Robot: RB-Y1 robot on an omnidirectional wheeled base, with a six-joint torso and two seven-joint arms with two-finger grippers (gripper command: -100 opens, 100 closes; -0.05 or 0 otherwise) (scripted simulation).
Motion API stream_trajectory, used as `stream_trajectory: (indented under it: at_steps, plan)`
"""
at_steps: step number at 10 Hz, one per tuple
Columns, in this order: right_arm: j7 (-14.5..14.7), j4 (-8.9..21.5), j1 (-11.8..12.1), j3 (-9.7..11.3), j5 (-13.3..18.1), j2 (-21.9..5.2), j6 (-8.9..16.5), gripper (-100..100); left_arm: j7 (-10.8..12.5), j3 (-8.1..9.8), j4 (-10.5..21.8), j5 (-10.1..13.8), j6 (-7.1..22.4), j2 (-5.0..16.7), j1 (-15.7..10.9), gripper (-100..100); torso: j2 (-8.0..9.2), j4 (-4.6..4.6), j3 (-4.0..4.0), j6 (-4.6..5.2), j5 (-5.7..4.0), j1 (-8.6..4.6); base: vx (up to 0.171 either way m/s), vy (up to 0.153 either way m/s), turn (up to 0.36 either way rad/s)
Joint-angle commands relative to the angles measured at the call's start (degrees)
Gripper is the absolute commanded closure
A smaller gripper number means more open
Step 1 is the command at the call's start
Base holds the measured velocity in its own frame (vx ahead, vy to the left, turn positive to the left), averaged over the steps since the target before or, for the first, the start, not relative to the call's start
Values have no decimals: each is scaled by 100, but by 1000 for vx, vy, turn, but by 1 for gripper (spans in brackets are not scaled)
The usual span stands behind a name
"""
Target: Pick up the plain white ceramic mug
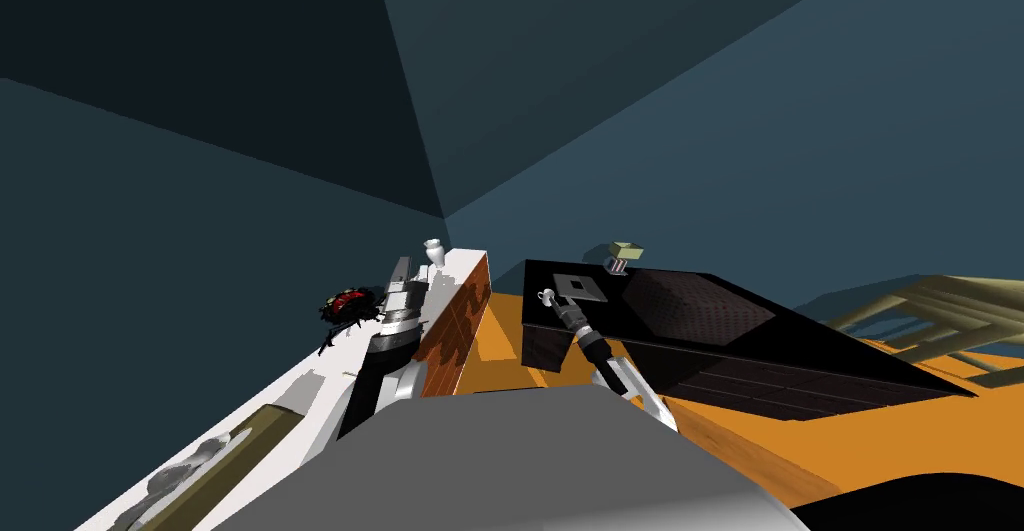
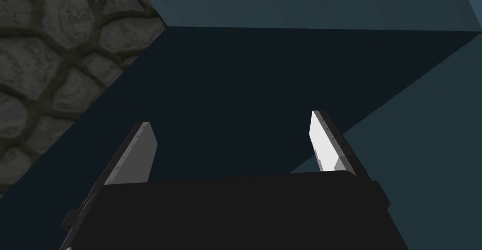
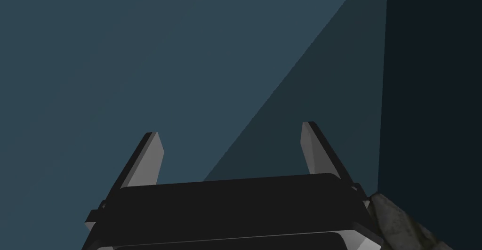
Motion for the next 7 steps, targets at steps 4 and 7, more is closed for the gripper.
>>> stream_trajectory:
  at_steps: [4, 7]
  plan:
    - [656, 631, -217, -108, 586, -274, -6, -100, 0, 1, 0, 0, 0, 0, 0, 0, 5, 1, 3, 2, -1, -11, -10, 67, 99]
    - [950, 1036, -313, -167, 814, -374, -37, -100, 0, 1, 0, 0, 0, 1, 1, 0, 3, 1, 2, 4, -4, -24, -2, 40, 66]
